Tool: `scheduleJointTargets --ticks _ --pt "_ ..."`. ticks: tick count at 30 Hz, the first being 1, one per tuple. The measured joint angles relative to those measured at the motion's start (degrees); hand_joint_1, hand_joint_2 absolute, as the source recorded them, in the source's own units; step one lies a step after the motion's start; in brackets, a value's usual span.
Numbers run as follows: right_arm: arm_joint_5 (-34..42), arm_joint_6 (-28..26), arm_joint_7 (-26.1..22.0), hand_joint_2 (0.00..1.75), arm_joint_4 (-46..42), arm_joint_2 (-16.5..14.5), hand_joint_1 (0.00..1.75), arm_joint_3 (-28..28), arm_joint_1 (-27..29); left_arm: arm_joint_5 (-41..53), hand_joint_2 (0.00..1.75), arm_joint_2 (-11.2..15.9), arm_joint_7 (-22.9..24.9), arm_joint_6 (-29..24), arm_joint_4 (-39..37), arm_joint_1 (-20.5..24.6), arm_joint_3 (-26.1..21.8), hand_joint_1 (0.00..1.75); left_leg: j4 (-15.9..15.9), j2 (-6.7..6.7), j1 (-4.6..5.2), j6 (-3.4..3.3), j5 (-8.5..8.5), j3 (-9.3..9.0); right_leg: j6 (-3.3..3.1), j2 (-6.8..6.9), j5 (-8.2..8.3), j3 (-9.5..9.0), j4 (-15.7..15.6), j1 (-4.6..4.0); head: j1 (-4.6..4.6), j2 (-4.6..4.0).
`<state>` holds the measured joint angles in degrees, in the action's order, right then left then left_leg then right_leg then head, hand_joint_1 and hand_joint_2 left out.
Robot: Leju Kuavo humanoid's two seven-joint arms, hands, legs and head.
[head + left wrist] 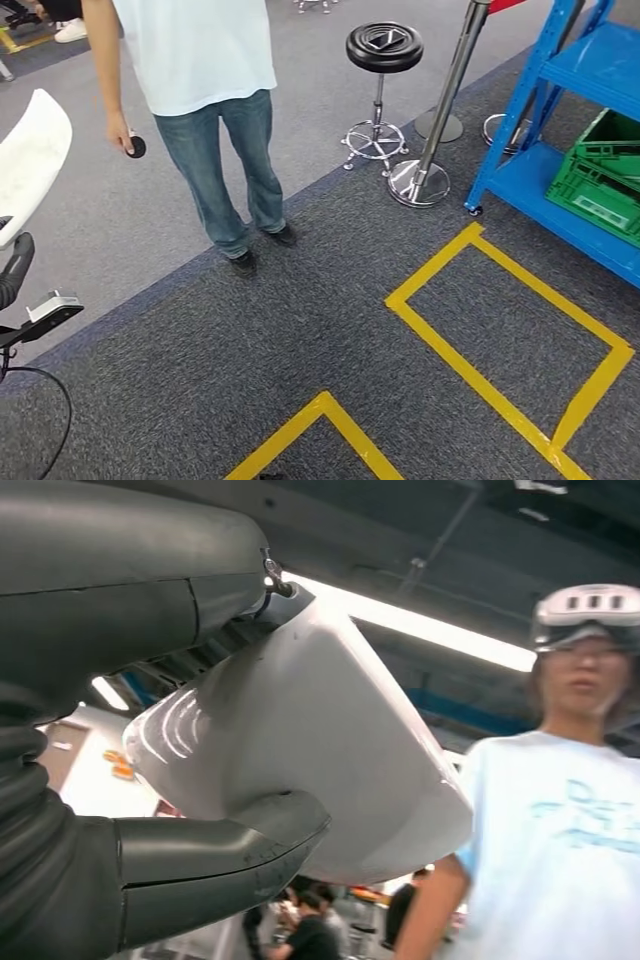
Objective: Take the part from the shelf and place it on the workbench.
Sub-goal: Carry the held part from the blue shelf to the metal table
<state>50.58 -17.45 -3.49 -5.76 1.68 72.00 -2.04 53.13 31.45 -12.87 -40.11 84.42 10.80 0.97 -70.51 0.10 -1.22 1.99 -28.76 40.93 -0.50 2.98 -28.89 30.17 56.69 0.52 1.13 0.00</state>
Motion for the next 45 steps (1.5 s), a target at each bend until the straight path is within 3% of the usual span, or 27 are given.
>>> scheduleJointTargets --ticks 2,4,6,7,9,11,13,14,15,17,18,20,22,24,26,28,29,31,33,35,37,38,40,42,43,44,45 --pt "0.0 0.0 0.0 0.0 0.0 0.0 0.0 0.1 0.0 -0.1 1.75 0.0 0.0 0.0 -0.1 0.2 0.0 1.75 7.9 2.29 0.26 -0.17 3.06 -4.26 0.53 1.4 -0.51 -0.5 0.1 -0.19 0.03 0.0" --pt "0.0 0.0 0.0 0.0 -0.1 0.0 0.0 0.2 -0.1 -0.1 1.75 -0.1 0.0 0.0 -0.1 0.4 0.0 1.75 11.8 3.71 0.75 -0.95 3.66 -6.2 1.13 2.56 -0.96 -0.8 0.2 -0.54 0.03 0.0" --pt "0.0 0.0 0.1 0.0 -0.1 -0.1 0.0 0.3 -0.2 -0.2 1.75 -0.2 0.0 0.0 -0.2 0.4 -0.1 1.75 11.9 2.65 0.96 -1.92 3.49 -6.05 1.64 3.69 -1.26 -1.05 0.1 -0.63 -0.08 0.0" --pt "0.0 0.0 0.1 0.0 -0.1 -0.1 0.0 0.3 -0.3 -0.2 1.75 -0.1 0.0 0.0 -0.2 0.4 -0.1 1.75 12.1 2.04 0.91 -2.28 3.53 -6.03 1.96 3.41 -1.61 -1.07 0.2 -0.54 -0.18 0.0" --pt "0.0 0.0 0.1 0.0 -0.2 -0.1 0.0 0.3 -0.4 -0.2 1.75 0.0 0.0 0.0 -0.3 0.6 -0.1 1.75 12.3 0.88 0.73 -3.05 3.68 -6.09 2.34 0.71 -3.65 0.34 3.3 -0.29 -0.4 0.0" --pt "0.0 0.0 0.1 0.0 -0.2 -0.1 0.0 0.4 -0.4 -0.2 1.75 -0.1 0.0 0.0 -0.3 0.8 -0.1 1.75 12.3 -0.31 0.77 -3.53 3.7 -6.07 2.29 -2.21 -7.12 4.32 11.0 -0.24 -0.62 0.0" --pt "0.0 0.1 0.1 0.0 -0.2 -0.1 0.0 0.4 -0.2 -0.2 1.75 -0.3 0.0 0.0 -0.3 0.8 0.0 1.75 12.3 -1.75 0.94 -3.68 3.67 -6.07 2.11 -2.87 -8.66 8.12 17.4 -0.34 -0.65 0.0" --pt "0.0 0.1 0.1 0.0 -0.2 -0.1 0.0 0.5 -0.1 -0.2 1.75 -0.4 0.0 0.0 -0.4 0.8 0.0 1.75 12.3 -2.54 1.01 -3.68 3.67 -6.09 1.94 -2.98 -7.73 8.72 17.5 -0.38 -0.65 0.0" --pt "0.0 0.1 0.1 0.0 -0.2 -0.1 0.0 0.5 0.0 -0.2 1.75 -0.5 0.0 0.0 -0.4 0.8 0.0 1.75 12.2 -3.37 1.06 -3.68 3.67 -6.14 1.71 -3.3 -5.69 8.17 15.3 -0.4 -0.64 0.0" --pt "0.0 0.1 0.3 0.0 -0.2 -0.1 0.0 0.6 0.0 -0.2 1.75 -0.5 0.0 0.0 -0.4 0.8 0.0 1.75 12.1 -4.93 1.09 -3.59 3.64 -6.18 1.12 -5.74 -1.08 5.16 7.4 -0.32 -0.61 0.0" --pt "0.0 0.1 0.4 0.0 -0.2 -0.1 0.0 0.7 0.0 -0.2 1.75 -0.6 0.0 0.0 -0.4 0.9 0.0 1.75 12.0 -5.63 1.06 -3.45 3.63 -6.08 0.96 -7.15 0.22 3.74 4.0 -0.21 -0.57 0.0" --pt "-0.1 0.1 0.5 0.0 -0.2 -0.1 0.0 0.7 0.0 -0.2 1.75 -0.6 0.0 0.0 -0.5 1.0 0.1 1.75 12.0 -7.04 0.79 -2.8 3.87 -5.66 0.87 -8.5 0.51 2.32 1.5 -0.16 -0.53 0.0" --pt "-0.1 0.1 0.5 0.0 -0.2 -0.1 0.0 0.8 0.0 -0.3 1.75 -0.5 -0.2 0.0 -0.5 0.9 0.1 1.75 12.1 -7.83 0.52 -2.02 4.14 -5.34 0.63 -7.14 0.76 1.68 0.9 -0.22 -0.54 0.0" --pt "-0.2 0.0 0.5 0.0 -0.2 -0.1 0.0 0.8 0.0 -0.4 1.75 -0.3 -0.4 0.0 -0.5 1.0 0.0 1.75 10.2 -5.19 0.64 -1.46 2.88 -4.42 0.12 -5.47 1.07 1.15 0.1 -0.15 -0.36 0.0" --pt "-0.3 -0.1 0.5 0.0 -0.2 -0.1 0.0 0.8 0.0 -0.5 1.75 -0.2 -0.5 0.0 -0.6 1.3 0.0 1.75 4.0 -1.68 0.64 -0.96 -0.4 -1.54 -0.25 -3.77 1.05 0.84 -0.2 -0.27 -0.18 0.0" --pt "-0.3 -0.1 0.5 0.0 -0.2 -0.1 0.0 0.8 0.1 -0.6 1.75 -0.3 -0.8 0.0 -0.9 1.2 0.0 1.75 -2.8 -0.73 0.38 -0.49 -2.96 1.66 -0.38 -2.01 0.86 0.8 -0.1 -0.41 -0.14 0.0" --pt "-0.4 -0.1 0.5 0.0 -0.2 -0.2 0.0 0.8 0.1 -0.7 1.75 -0.4 -0.9 0.0 -1.0 1.1 0.0 1.75 -3.9 -0.59 0.27 -0.34 -2.88 2.12 -0.37 -1.15 0.75 0.77 -0.1 -0.44 -0.13 0.0" --pt "-0.4 -0.1 0.7 0.0 -0.3 -0.2 0.0 0.8 0.0 -1.0 1.75 -0.4 -1.1 0.0 -1.2 1.1 -0.1 1.75 1.2 0.14 0.14 -0.22 0.33 -0.71 -0.17 0.5 0.46 0.5 -0.1 -0.45 -0.13 0.0" --pt "-0.4 -0.1 0.9 0.0 -0.3 -0.3 0.0 0.8 -0.2 -1.2 1.75 -0.4 -1.5 0.0 -1.3 1.3 -0.2 1.75 9.1 2.51 0.47 -0.52 3.03 -5.0 0.29 1.89 0.03 0.13 0.0 -0.69 -0.12 0.0" --pt "-0.5 -0.1 1.1 0.0 -0.3 -0.4 0.0 0.8 -0.4 -1.5 1.75 -0.3 -1.9 0.0 -1.4 1.4 -0.2 1.75 12.1 3.52 0.98 -1.33 3.29 -6.45 0.84 3.09 -0.36 -0.12 0.0 -1.01 -0.15 0.0" --pt "-0.6 -0.2 1.2 0.0 -0.4 -0.5 0.0 0.8 -0.6 -1.7 1.75 -0.3 -2.0 0.0 -1.5 1.4 -0.4 1.75 12.3 2.1 1.08 -2.23 3.38 -6.3 1.43 4.04 -0.76 -0.25 0.1 -0.98 -0.2 0.0" --pt "-0.6 -0.2 1.2 0.0 -0.4 -0.5 0.0 0.8 -0.8 -1.7 1.75 -0.2 -2.1 0.0 -1.5 1.4 -0.5 1.75 12.4 1.48 1.02 -2.57 3.45 -6.32 1.73 3.48 -1.16 -0.16 0.4 -0.86 -0.26 0.0" --pt "-0.6 -0.2 1.2 0.0 -0.5 -0.6 0.0 0.8 -1.0 -1.7 1.75 0.0 -2.1 0.0 -1.5 1.6 -0.6 1.75 12.7 0.36 0.78 -3.31 3.61 -6.41 2.13 0.09 -3.55 1.84 4.5 -0.55 -0.46 0.0" --pt "-0.6 -0.2 1.3 0.0 -0.5 -0.6 0.0 0.8 -0.9 -1.7 1.75 -0.1 -2.2 0.0 -1.6 1.8 -0.6 1.75 12.6 -0.87 0.82 -3.72 3.58 -6.37 2.23 -2.67 -7.14 6.03 12.8 -0.42 -0.64 0.0" --pt "-0.6 -0.1 1.3 0.0 -0.6 -0.6 0.0 0.8 -0.8 -1.7 1.75 -0.2 -2.2 0.0 -1.7 1.8 -0.6 1.75 12.6 -1.59 0.87 -3.76 3.56 -6.37 2.23 -2.93 -8.17 8.03 16.3 -0.43 -0.65 0.0" --pt "-0.6 -0.1 1.4 0.0 -0.6 -0.6 0.0 0.9 -0.7 -1.6 1.75 -0.3 -2.2 0.0 -1.8 1.8 -0.5 1.75 12.6 -2.35 0.91 -3.78 3.55 -6.38 2.19 -2.99 -8.15 9.3 18.0 -0.44 -0.67 0.0" --pt "-0.6 -0.1 1.4 0.0 -0.6 -0.6 0.0 0.9 -0.7 -1.6 1.75 -0.4 -2.2 0.0 -1.9 1.8 -0.4 1.75 12.6 -3.14 0.94 -3.77 3.55 -6.42 2.08 -3.09 -6.89 9.45 17.4 -0.44 -0.65 0.0"
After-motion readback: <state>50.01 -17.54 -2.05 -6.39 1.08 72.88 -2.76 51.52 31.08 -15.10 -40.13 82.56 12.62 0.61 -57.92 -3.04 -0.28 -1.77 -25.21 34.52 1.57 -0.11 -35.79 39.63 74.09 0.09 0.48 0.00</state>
